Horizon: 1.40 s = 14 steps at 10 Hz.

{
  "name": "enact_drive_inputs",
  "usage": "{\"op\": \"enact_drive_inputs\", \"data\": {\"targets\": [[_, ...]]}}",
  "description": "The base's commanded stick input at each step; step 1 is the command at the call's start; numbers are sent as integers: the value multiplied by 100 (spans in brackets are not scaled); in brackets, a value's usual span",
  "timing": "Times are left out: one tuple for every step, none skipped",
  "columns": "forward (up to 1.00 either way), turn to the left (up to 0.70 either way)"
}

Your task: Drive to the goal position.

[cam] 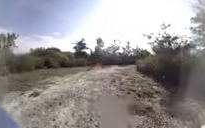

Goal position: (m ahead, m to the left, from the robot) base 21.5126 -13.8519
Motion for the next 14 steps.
{"op": "enact_drive_inputs", "data": {"targets": [[100,0],[100,0],[100,0],[100,0],[100,0],[100,6],[100,27],[100,20],[100,3],[100,0],[100,0],[100,0],[100,27],[100,27]]}}
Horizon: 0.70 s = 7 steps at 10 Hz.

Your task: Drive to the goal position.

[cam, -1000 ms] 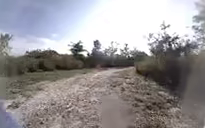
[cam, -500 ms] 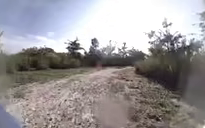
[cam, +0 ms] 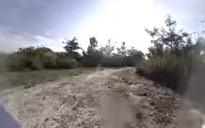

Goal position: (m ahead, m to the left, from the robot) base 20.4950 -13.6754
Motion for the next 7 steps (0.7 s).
{"op": "enact_drive_inputs", "data": {"targets": [[100,17],[100,0],[100,0],[100,0],[100,0],[100,0],[100,0]]}}
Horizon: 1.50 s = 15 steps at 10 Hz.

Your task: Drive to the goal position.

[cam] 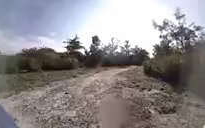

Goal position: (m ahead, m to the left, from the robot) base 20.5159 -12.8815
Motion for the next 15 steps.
{"op": "enact_drive_inputs", "data": {"targets": [[100,0],[100,0],[100,0],[100,0],[100,0],[100,0],[100,0],[100,0],[100,0],[100,10],[100,27],[100,20],[100,5],[100,0],[100,0]]}}
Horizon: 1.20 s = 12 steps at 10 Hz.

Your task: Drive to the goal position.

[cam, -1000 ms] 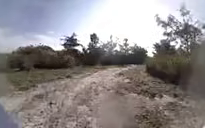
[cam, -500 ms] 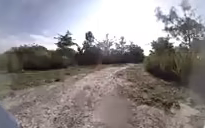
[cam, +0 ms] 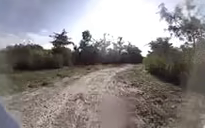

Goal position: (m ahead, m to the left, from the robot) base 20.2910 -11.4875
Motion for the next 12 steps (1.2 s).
{"op": "enact_drive_inputs", "data": {"targets": [[100,0],[100,0],[100,0],[100,0],[100,0],[100,0],[100,0],[100,0],[100,0],[100,0],[100,0],[100,0]]}}
